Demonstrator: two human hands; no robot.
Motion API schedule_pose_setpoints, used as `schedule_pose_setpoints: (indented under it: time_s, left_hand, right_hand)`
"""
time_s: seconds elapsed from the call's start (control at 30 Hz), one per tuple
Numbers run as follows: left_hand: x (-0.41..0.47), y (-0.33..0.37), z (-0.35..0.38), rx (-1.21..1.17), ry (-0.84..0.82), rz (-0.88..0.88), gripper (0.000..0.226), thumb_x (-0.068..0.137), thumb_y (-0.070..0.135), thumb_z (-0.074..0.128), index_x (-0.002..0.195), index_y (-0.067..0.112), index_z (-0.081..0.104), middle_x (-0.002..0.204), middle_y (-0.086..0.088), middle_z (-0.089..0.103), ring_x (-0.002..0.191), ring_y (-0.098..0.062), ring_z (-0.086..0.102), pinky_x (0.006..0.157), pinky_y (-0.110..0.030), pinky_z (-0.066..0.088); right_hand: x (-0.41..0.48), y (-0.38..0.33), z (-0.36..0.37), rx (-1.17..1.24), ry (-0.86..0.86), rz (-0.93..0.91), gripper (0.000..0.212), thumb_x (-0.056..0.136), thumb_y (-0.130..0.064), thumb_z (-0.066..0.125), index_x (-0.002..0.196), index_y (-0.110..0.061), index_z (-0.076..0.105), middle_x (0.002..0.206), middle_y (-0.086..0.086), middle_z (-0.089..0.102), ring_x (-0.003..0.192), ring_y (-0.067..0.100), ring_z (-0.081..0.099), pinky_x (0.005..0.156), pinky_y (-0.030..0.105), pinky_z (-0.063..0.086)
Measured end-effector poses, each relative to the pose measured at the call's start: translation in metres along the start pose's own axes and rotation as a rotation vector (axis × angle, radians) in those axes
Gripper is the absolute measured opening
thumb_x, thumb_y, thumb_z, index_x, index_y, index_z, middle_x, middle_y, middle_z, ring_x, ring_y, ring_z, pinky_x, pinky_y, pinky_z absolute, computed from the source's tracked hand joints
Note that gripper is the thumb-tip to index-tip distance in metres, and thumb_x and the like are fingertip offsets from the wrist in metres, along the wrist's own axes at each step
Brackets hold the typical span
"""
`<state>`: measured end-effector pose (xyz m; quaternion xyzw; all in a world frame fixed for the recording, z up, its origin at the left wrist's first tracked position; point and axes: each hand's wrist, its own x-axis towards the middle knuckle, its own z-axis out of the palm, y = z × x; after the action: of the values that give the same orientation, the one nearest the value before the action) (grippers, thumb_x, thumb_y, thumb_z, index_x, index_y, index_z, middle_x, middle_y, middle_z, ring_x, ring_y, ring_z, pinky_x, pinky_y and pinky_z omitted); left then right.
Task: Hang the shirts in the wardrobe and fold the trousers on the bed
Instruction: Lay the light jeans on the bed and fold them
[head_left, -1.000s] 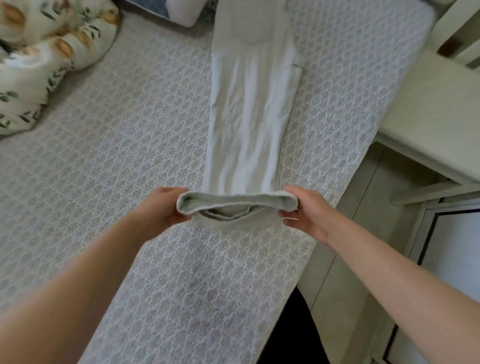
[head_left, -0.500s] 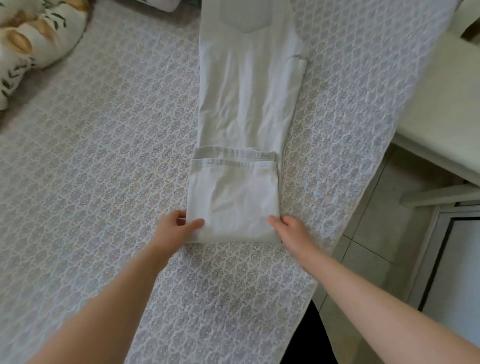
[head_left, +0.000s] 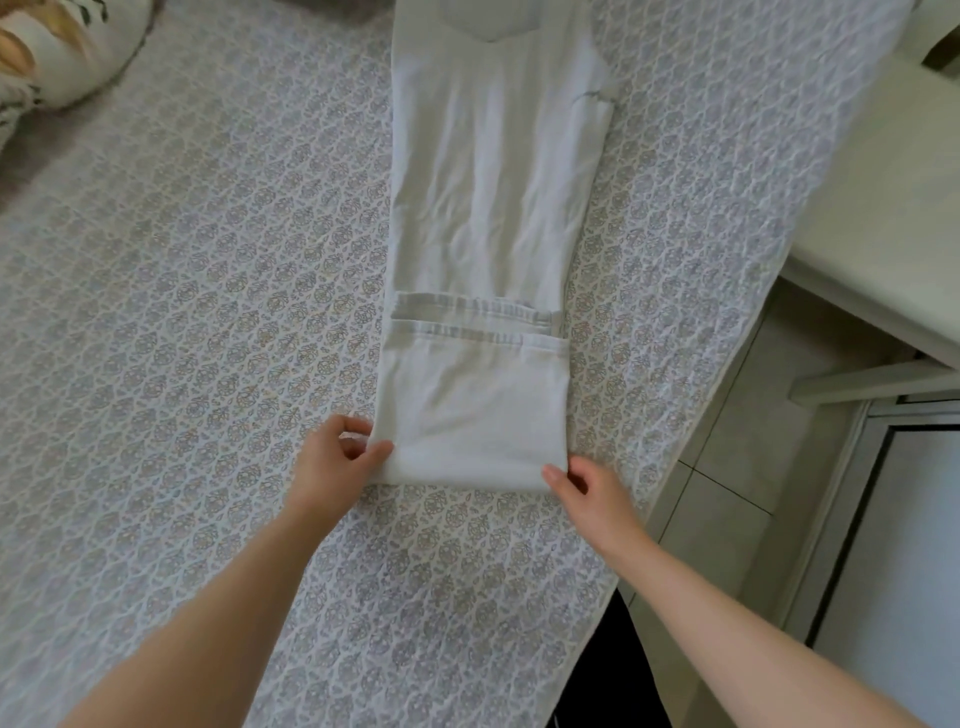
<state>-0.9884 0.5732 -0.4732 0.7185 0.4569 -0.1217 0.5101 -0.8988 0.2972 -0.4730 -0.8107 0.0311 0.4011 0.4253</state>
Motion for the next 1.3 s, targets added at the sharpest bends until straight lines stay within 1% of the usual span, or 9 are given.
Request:
schedule_pose_setpoints:
  time_s: [0.13,0.3,0.43,0.53,0.63,0.8,0.93,1.13,1.3]
  left_hand:
    - [0.004,0.003,0.003,0.095,0.087,-0.035,0.014,0.086,0.023,0.074,0.090,0.015,0.063,0.086,-0.004,0.066,0.078,-0.021,0.062,0.064,-0.033,0.053]
    - [0.003,0.015,0.009,0.200,0.120,-0.062,0.022,0.091,0.037,0.066,0.092,0.016,0.060,0.088,0.000,0.064,0.075,-0.015,0.060,0.055,-0.025,0.045]
    - [0.006,0.023,0.008,0.140,0.055,-0.195,0.031,0.093,0.043,0.064,0.094,0.012,0.061,0.092,-0.007,0.066,0.079,-0.023,0.064,0.075,-0.038,0.056]
    - [0.001,0.023,0.010,0.221,-0.052,-0.204,0.028,0.098,0.039,0.058,0.088,0.013,0.062,0.092,-0.008,0.068,0.073,-0.018,0.058,0.067,-0.030,0.046]
    - [-0.008,0.021,0.008,0.172,-0.073,-0.171,0.026,0.099,0.037,0.057,0.090,0.013,0.064,0.086,-0.004,0.064,0.069,-0.015,0.054,0.057,-0.024,0.037]
    - [-0.037,0.017,0.005,0.084,-0.055,-0.132,0.030,0.094,0.035,0.065,0.095,0.005,0.069,0.089,-0.012,0.068,0.073,-0.022,0.057,0.068,-0.036,0.050]
    - [-0.081,-0.005,0.009,0.079,-0.115,-0.179,0.031,0.093,0.029,0.068,0.096,-0.002,0.069,0.093,-0.017,0.070,0.077,-0.026,0.063,0.075,-0.037,0.056]
    - [-0.170,-0.048,0.016,-0.079,-0.135,-0.388,0.026,0.087,0.023,0.075,0.095,-0.001,0.068,0.101,-0.023,0.069,0.080,-0.025,0.066,0.065,-0.031,0.058]
    - [-0.197,-0.022,-0.006,-0.156,-0.173,-0.360,0.040,0.084,0.024,0.078,0.117,0.016,0.057,0.106,-0.016,0.066,0.088,-0.027,0.070,0.068,-0.033,0.060]
  right_hand:
    - [0.005,-0.010,-0.002,0.002,0.112,0.072,0.018,0.095,-0.032,0.061,0.089,-0.018,0.051,0.083,0.004,0.062,0.065,0.016,0.061,0.055,0.026,0.051]
    - [0.015,-0.032,0.002,-0.094,0.133,0.201,0.034,0.097,-0.044,0.052,0.093,-0.011,0.056,0.082,0.007,0.067,0.059,0.018,0.070,0.048,0.027,0.057]
    - [0.019,-0.039,0.011,0.073,0.077,0.341,0.038,0.099,-0.040,0.051,0.096,-0.003,0.057,0.072,0.008,0.061,0.048,0.015,0.056,0.045,0.024,0.048]
    - [0.017,-0.037,0.010,0.128,0.061,0.369,0.031,0.101,-0.034,0.050,0.103,-0.004,0.057,0.073,0.005,0.054,0.049,0.012,0.043,0.036,0.019,0.033]
    - [0.011,-0.036,0.008,0.036,0.065,0.288,0.028,0.102,-0.034,0.046,0.105,-0.009,0.058,0.082,0.005,0.055,0.055,0.013,0.044,0.040,0.022,0.032]
    - [-0.010,-0.028,-0.006,-0.038,0.067,0.192,0.027,0.101,-0.034,0.047,0.092,-0.011,0.057,0.074,0.002,0.051,0.054,0.014,0.044,0.044,0.025,0.033]
    - [-0.051,0.001,-0.013,-0.095,0.044,0.172,0.037,0.099,-0.032,0.051,0.069,-0.015,0.041,0.061,0.001,0.039,0.051,0.017,0.037,0.050,0.026,0.027]
    - [-0.130,0.038,-0.017,-0.142,-0.019,0.263,0.038,0.097,-0.031,0.056,0.066,-0.015,0.040,0.053,-0.003,0.037,0.046,0.016,0.038,0.047,0.024,0.025]
    - [-0.156,0.012,-0.041,0.031,-0.104,0.344,0.028,0.096,-0.028,0.058,0.078,-0.015,0.042,0.055,-0.002,0.028,0.036,0.010,0.025,0.040,0.019,0.016]
